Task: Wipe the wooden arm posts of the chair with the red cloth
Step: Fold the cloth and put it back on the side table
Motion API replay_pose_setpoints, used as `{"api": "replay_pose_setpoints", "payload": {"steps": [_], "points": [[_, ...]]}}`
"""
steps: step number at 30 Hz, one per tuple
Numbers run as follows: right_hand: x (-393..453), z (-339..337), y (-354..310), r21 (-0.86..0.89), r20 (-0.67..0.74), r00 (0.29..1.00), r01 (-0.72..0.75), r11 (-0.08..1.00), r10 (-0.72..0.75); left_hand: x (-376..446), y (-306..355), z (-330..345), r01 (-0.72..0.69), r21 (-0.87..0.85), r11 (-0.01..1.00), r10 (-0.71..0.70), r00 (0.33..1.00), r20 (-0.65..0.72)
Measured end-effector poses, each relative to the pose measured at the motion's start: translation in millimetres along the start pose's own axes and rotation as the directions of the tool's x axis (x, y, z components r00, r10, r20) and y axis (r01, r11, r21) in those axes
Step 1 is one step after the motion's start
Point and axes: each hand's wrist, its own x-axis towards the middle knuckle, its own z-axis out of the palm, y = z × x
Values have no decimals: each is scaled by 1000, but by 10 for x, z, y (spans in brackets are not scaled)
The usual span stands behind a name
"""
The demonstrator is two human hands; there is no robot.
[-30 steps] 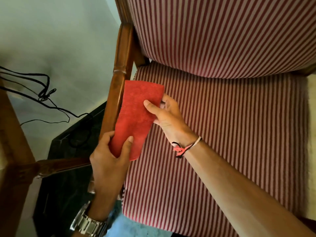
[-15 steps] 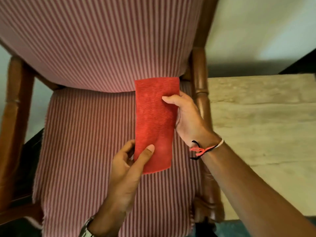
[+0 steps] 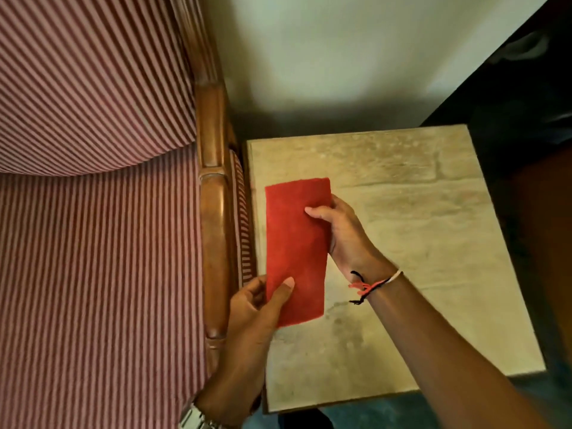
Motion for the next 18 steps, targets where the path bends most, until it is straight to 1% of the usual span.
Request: {"api": "replay_pose_setpoints", "payload": {"steps": [3,5,7,8,10,11,12,13,14,15,16,17,18], "points": [[358,-295,229,-65,-54,994,-94,993,91,262,-312,267,89,32,996,-86,992,-94],[569,-448,394,-164,-70,989,-144,976,134,450,-507,366,112,120,986,-94,985,-146],[735,-591,551,-291,-75,987,-155,944,139,636,-660,426,124,219,968,-84,979,-184],[795,-655,626,-353,-76,990,-141,925,122,722,-724,442,131,268,955,-79,977,-196],[854,-728,711,-483,-74,997,-70,873,39,844,-820,433,122,376,919,-42,976,-214],[866,-750,730,-559,-67,997,-16,829,-25,883,-853,417,93,441,893,7,976,-219],[862,-763,738,-653,-45,993,56,756,-113,899,-866,407,48,518,854,75,974,-214],[840,-760,745,-750,-6,978,134,648,-209,910,-858,401,-7,605,796,155,969,-193],[778,-745,754,-839,39,953,194,509,-299,913,-857,389,-63,714,698,239,959,-150],[706,-727,766,-903,88,921,234,360,-379,914,-841,386,-102,829,550,309,947,-88],[621,-713,775,-942,135,888,252,221,-439,918,-816,393,-119,924,365,363,932,-23],[524,-708,806,-958,188,862,267,106,-471,912,-794,401,-134,974,185,411,910,47],[426,-714,835,-959,241,849,282,17,-471,910,-766,420,-174,984,38,441,887,139]]}}
